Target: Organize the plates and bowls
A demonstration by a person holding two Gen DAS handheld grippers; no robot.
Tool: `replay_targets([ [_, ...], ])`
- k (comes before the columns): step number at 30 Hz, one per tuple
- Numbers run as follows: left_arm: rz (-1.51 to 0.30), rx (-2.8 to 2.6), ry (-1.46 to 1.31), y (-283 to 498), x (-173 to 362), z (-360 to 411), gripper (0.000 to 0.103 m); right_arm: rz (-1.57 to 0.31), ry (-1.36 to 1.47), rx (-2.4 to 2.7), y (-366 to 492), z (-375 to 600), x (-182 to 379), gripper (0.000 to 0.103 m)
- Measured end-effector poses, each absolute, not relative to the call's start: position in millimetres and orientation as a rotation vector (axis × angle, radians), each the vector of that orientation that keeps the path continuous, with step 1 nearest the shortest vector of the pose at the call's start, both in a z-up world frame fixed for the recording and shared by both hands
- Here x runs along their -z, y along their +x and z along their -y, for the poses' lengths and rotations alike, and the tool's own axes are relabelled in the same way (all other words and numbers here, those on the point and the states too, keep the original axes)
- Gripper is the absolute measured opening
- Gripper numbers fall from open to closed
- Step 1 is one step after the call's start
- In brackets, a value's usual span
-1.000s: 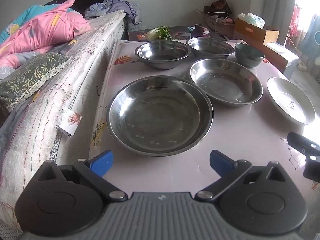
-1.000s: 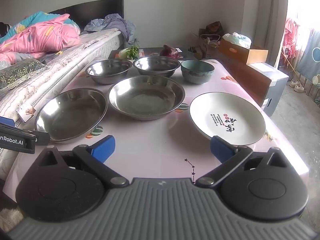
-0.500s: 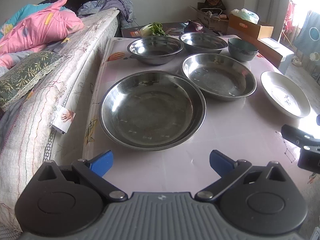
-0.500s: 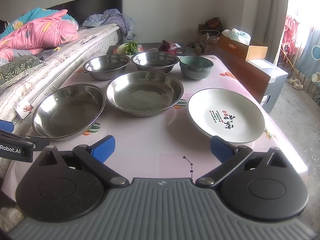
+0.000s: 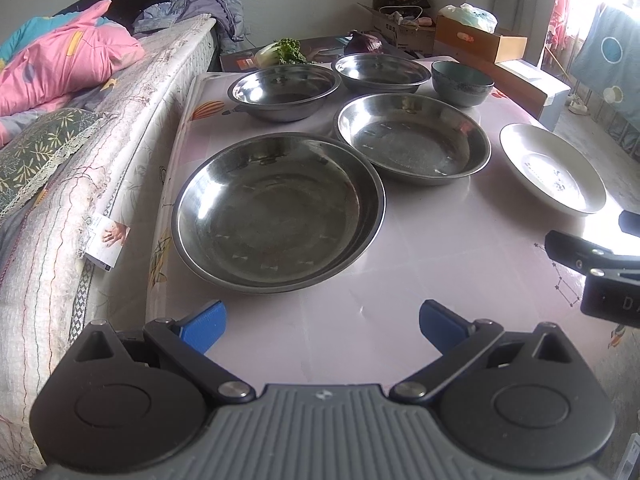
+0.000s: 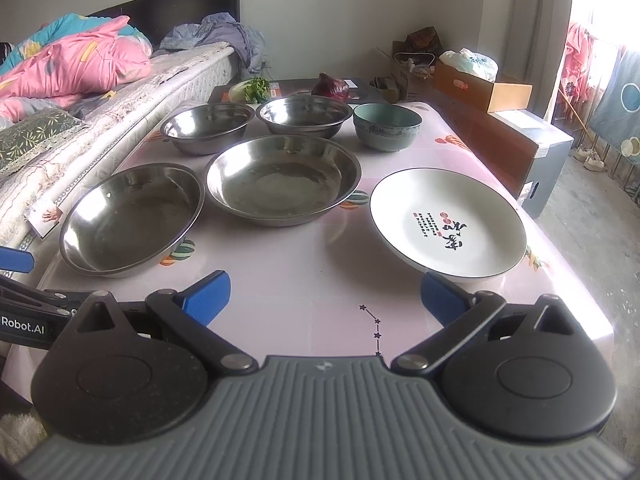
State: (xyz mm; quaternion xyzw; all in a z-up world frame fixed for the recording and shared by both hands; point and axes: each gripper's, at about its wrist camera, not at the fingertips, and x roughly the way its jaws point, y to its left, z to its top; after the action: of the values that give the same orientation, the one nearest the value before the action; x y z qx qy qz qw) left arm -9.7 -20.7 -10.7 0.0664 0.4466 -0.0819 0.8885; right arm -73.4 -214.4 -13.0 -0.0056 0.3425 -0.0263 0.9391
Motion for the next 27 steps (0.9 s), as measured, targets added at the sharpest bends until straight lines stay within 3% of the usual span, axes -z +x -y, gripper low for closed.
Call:
replay_targets([
  [27,-0.932,0.174,0.154,-8.4,14.1,24.3,0.103,-0.724,0.002,0.044,-68.6,215.1,16.8,0.102],
])
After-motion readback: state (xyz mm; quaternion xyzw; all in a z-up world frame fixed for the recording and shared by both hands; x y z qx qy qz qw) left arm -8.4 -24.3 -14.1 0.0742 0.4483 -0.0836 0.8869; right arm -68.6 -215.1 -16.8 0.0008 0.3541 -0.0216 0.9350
